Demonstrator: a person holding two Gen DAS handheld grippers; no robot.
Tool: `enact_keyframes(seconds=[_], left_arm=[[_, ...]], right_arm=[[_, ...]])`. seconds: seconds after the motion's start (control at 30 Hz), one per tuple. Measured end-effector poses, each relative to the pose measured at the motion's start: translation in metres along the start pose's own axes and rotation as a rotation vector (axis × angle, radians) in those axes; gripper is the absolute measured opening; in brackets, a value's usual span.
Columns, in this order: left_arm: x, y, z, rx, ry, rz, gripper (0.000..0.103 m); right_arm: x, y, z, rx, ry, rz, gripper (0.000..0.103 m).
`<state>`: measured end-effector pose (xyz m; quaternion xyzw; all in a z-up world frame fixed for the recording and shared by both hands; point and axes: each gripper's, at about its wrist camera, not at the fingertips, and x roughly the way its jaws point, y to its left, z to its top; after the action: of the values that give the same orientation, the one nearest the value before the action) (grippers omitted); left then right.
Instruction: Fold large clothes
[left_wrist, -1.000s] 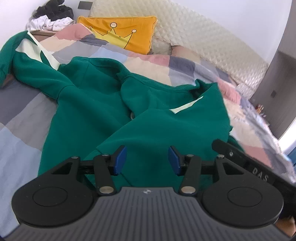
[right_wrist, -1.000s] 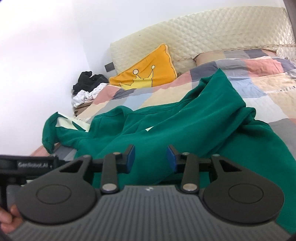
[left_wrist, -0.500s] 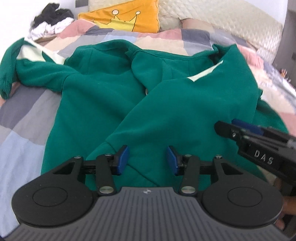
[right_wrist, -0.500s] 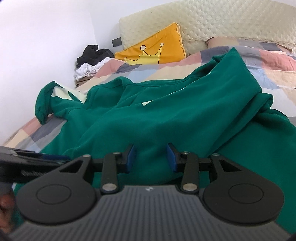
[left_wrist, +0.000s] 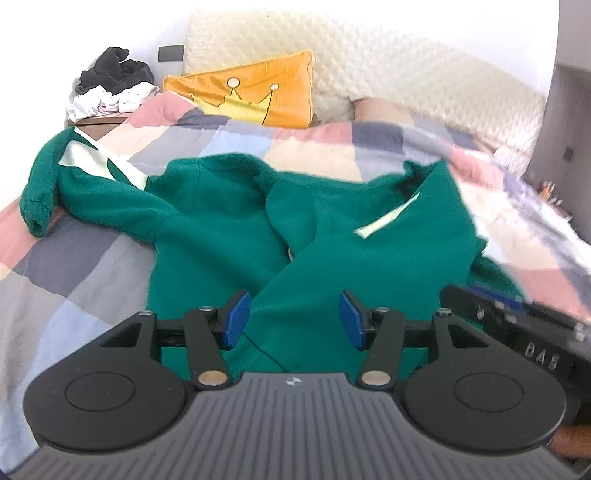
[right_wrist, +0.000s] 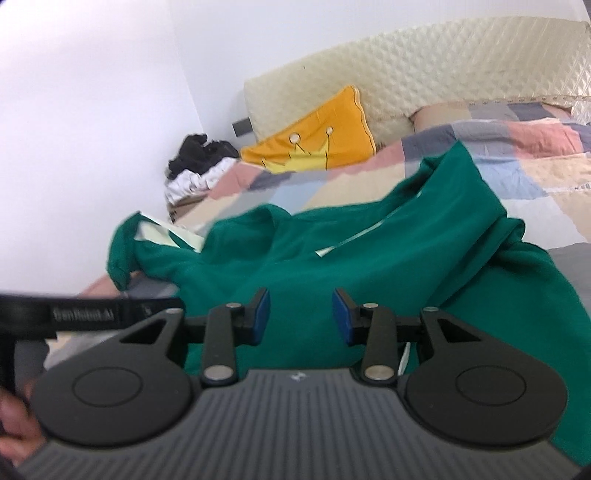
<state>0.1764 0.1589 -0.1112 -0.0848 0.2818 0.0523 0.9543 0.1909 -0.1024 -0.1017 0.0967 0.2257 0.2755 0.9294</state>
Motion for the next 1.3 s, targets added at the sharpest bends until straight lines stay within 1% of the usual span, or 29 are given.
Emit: enact_keyframes(seconds=[0.07,0.13,0.23,0.33,0.4,0.47,0.53,0.63,0.7,0.77,0.83,0.93,1.0,1.13,1.23,1.3], left_arm=[[-0.019,0.011,0.009,-0.005,-0.014,0.002,0.06],[-0.037,0.024,0.018,-0.01,-0.033,0.01,0.062],[-0.06,0.048,0.034,-0.016,-0.052,0.081,0.062],[-0.073,0.074,0.047,-0.013,-0.064,0.129,0.07],[-0.074,0.094,0.055,-0.015,-0.059,0.172,0.071],[-0.066,0.117,0.061,-0.031,-0.028,0.21,0.071],[-0.056,0.147,0.068,-0.098,0.007,0.243,0.071],[-0.038,0.191,0.073,-0.199,0.025,0.28,0.071],[-0.025,0.222,0.072,-0.291,0.036,0.266,0.071],[-0.013,0.247,0.071,-0.384,0.029,0.257,0.071],[0.002,0.274,0.068,-0.481,0.02,0.224,0.072],[0.032,0.304,0.062,-0.607,0.036,0.172,0.072],[0.054,0.318,0.056,-0.683,0.035,0.137,0.072],[0.098,0.339,0.051,-0.817,0.018,0.051,0.073],[0.132,0.352,0.049,-0.911,0.008,0.004,0.077],[0.154,0.36,0.048,-0.97,0.004,-0.026,0.077]], right_arm=[[-0.012,0.005,0.0,-0.002,-0.015,-0.001,0.041],[-0.023,0.007,0.0,0.012,-0.03,-0.007,0.037],[-0.035,0.008,-0.003,0.061,-0.041,-0.006,0.037],[-0.033,0.013,-0.007,0.063,-0.027,0.006,0.037],[-0.03,0.016,-0.01,0.035,-0.017,0.008,0.037],[-0.027,0.017,-0.012,0.02,-0.011,0.002,0.037],[-0.024,0.016,-0.014,0.025,0.0,0.005,0.037],[-0.017,0.014,-0.017,0.035,0.018,0.011,0.038],[-0.011,0.015,-0.02,0.018,0.03,0.0,0.038],[-0.004,0.017,-0.022,0.004,0.046,-0.008,0.038],[0.003,0.018,-0.025,0.003,0.057,-0.001,0.038],[0.015,0.02,-0.029,-0.01,0.077,-0.003,0.038],[0.023,0.022,-0.031,-0.019,0.087,-0.005,0.038],[0.04,0.027,-0.034,-0.053,0.086,-0.035,0.038],[0.05,0.023,-0.034,-0.03,0.085,-0.042,0.038],[0.054,0.023,-0.034,-0.023,0.076,-0.046,0.037]])
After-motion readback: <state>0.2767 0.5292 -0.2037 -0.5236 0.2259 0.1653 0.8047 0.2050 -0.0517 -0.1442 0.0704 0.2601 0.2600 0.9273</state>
